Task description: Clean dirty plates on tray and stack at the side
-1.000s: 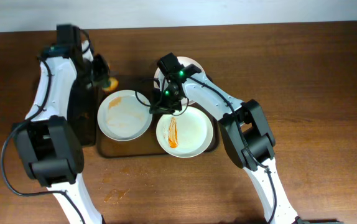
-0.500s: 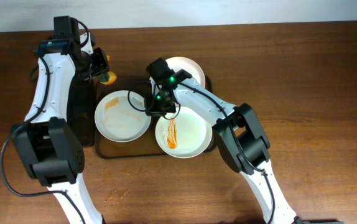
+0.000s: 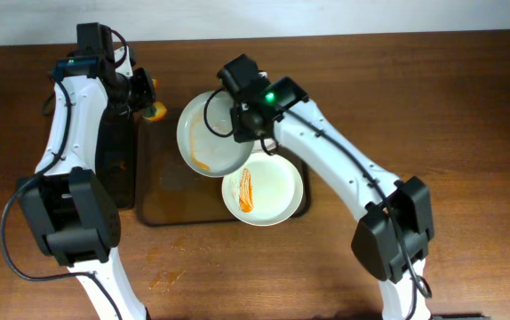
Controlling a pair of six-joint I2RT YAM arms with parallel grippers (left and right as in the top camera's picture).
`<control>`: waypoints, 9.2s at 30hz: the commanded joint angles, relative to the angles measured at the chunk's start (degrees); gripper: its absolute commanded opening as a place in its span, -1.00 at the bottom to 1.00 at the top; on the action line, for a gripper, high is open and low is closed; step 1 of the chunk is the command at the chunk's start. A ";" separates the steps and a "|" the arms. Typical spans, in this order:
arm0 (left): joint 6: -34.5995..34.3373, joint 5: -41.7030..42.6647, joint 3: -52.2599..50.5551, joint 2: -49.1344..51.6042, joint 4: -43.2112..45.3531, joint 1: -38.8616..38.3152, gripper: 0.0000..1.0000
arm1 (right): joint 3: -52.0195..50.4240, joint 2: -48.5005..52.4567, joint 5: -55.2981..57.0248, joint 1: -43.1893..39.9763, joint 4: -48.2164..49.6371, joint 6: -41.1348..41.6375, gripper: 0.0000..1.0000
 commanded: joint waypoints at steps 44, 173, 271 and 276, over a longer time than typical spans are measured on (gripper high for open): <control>0.96 -2.16 0.83 -0.35 -0.02 0.31 -0.99 | 0.52 -11.89 2.10 3.45 -1.27 -2.14 -0.92; 3.63 -5.84 -21.66 -0.33 -0.37 -9.49 -0.99 | -24.24 5.33 -32.94 -5.20 29.46 14.86 -0.92; 4.09 -20.02 -38.23 6.12 13.51 -18.36 -1.00 | -24.24 5.35 -37.18 -4.87 28.92 12.28 -0.92; 17.79 -1.62 -38.14 6.10 4.28 -18.32 -1.00 | -24.24 5.35 -37.20 -4.87 28.89 12.28 -0.92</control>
